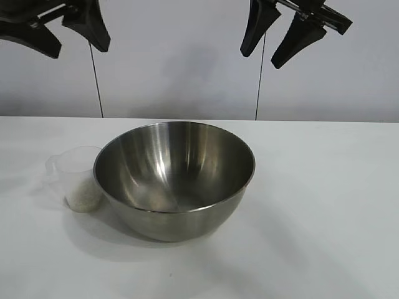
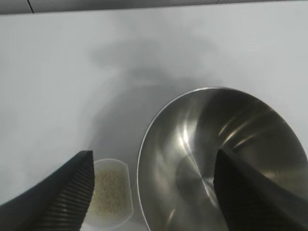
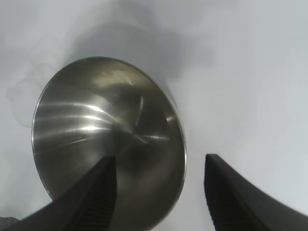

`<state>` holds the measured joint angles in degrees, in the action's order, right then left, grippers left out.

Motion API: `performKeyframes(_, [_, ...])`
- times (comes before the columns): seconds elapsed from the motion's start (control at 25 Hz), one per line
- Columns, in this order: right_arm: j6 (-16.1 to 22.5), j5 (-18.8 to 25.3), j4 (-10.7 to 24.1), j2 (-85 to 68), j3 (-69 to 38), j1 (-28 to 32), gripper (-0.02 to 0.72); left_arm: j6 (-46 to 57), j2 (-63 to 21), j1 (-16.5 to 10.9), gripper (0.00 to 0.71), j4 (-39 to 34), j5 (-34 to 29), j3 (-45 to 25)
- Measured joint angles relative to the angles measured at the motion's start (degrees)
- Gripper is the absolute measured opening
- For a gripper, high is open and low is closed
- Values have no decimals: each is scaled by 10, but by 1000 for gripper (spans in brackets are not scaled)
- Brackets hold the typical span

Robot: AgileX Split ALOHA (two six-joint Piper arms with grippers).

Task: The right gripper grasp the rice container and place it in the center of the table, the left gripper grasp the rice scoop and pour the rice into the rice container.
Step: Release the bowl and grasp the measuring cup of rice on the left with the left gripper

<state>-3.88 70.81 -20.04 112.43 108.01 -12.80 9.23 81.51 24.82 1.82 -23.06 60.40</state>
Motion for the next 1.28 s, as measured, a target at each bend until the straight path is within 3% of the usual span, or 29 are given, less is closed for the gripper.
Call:
performKeyframes(0.2, [0, 0, 1, 0, 0, 0, 379, -18, -127, 0, 510, -25, 210, -209])
performKeyframes(0.4, [-1, 0, 1, 0, 0, 0, 379, -73, -162, 0, 510, -36, 372, -373])
performKeyframes(0.56, [-1, 0, 1, 0, 0, 0, 379, -126, -163, 0, 458, -36, 453, -444])
performKeyframes(0.68, [-2, 0, 1, 0, 0, 0, 379, -192, -163, 0, 407, -35, 547, -491])
performKeyframes(0.88, [-2, 0, 1, 0, 0, 0, 379, -241, -163, 0, 384, 46, 708, -561])
performKeyframes(1.0, [-2, 0, 1, 0, 0, 0, 379, -215, -165, 0, 384, 104, 752, -596])
performKeyframes(1.28, [-2, 0, 1, 0, 0, 0, 379, -162, -168, 0, 384, 176, 766, -610])
